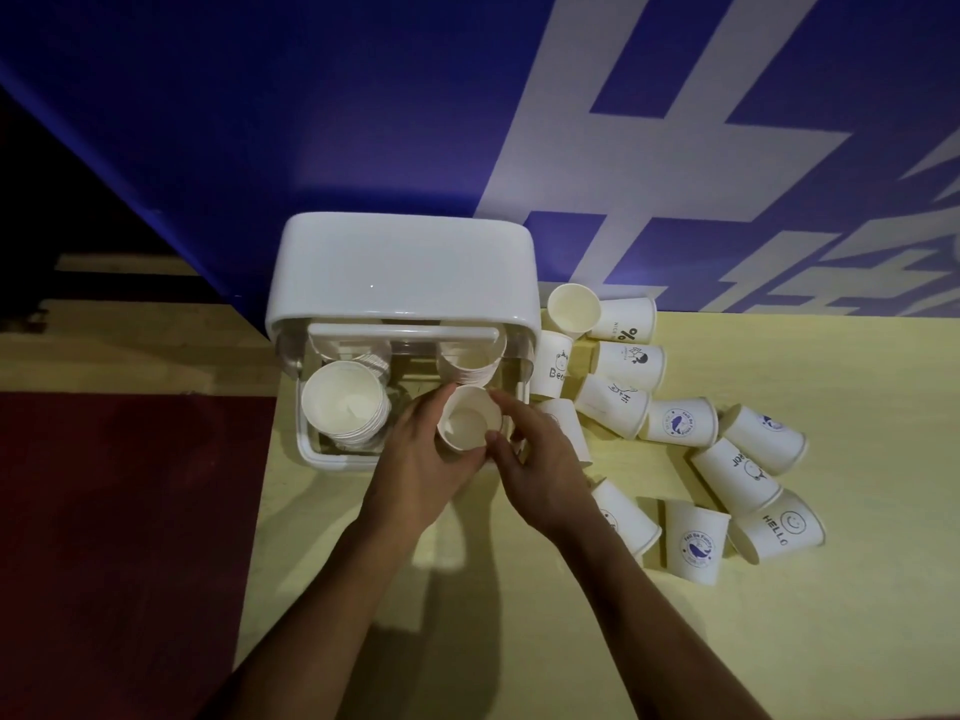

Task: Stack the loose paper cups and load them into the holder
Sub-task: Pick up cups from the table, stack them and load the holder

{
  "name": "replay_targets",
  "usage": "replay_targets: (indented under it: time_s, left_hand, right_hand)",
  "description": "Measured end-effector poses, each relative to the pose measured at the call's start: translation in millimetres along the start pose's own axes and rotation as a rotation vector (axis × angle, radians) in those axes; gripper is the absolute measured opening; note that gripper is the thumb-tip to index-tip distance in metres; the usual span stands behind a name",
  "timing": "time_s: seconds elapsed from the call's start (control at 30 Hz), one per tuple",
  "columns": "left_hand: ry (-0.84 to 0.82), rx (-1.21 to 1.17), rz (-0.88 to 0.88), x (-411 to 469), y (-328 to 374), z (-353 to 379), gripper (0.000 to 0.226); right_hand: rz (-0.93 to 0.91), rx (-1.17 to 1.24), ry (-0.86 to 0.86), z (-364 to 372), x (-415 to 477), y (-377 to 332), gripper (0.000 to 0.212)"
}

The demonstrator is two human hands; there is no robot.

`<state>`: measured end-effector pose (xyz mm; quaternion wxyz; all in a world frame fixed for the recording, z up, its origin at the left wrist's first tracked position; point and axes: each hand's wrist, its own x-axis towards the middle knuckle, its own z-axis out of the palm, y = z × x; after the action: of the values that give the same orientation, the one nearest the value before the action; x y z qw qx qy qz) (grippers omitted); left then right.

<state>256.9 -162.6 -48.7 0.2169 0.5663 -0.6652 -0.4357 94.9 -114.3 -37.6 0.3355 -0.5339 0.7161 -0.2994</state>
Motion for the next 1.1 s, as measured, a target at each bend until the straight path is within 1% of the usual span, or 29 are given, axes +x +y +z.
replay_targets:
  time_s: [0.2, 0.37, 0.43, 0.5, 0.53, 0.63, 0.73, 0.87, 0.97, 1.1]
  left_hand:
    - [0.018, 0.052, 0.015, 1, -3, -3, 0.082]
    - [-0.024, 0.018, -0.004, -3, 1, -9, 0.089]
    - [-0.001, 0.041, 0.025, -16, 8, -13, 0.091]
    - [0.076, 0.150, 0.093, -35, 21, -14, 0.086]
    - [0.087, 0.186, 0.127, -43, 32, -12, 0.082]
    - [-0.010, 0.194, 0.268, -54, 78, 13, 0.069]
    - [-0.117, 0.226, 0.425, -41, 134, 61, 0.062]
    - [-0.358, 0.389, 0.538, -8, 193, 135, 0.061]
    - [-0.488, 0.549, 0.565, 22, 220, 197, 0.067]
    - [-0.593, 0.780, 0.566, 59, 242, 272, 0.069]
  right_hand:
    - [0.001, 0.024, 0.002, 4, 0, 1, 0.045]
    - [-0.001, 0.018, 0.012, 1, -3, -1, 0.049]
    - [0.025, 0.045, 0.056, -8, -12, -1, 0.051]
    - [0.037, 0.080, 0.128, -26, -27, 4, 0.046]
    - [0.047, 0.075, 0.170, -39, -35, 9, 0.043]
    - [0.144, 0.042, 0.266, -87, -57, 29, 0.037]
    - [0.263, 0.118, 0.397, -146, -82, 48, 0.030]
    - [0.339, 0.169, 0.528, -214, -112, 78, 0.025]
    - [0.386, 0.195, 0.528, -246, -126, 113, 0.026]
    - [0.423, 0.197, 0.477, -272, -137, 164, 0.027]
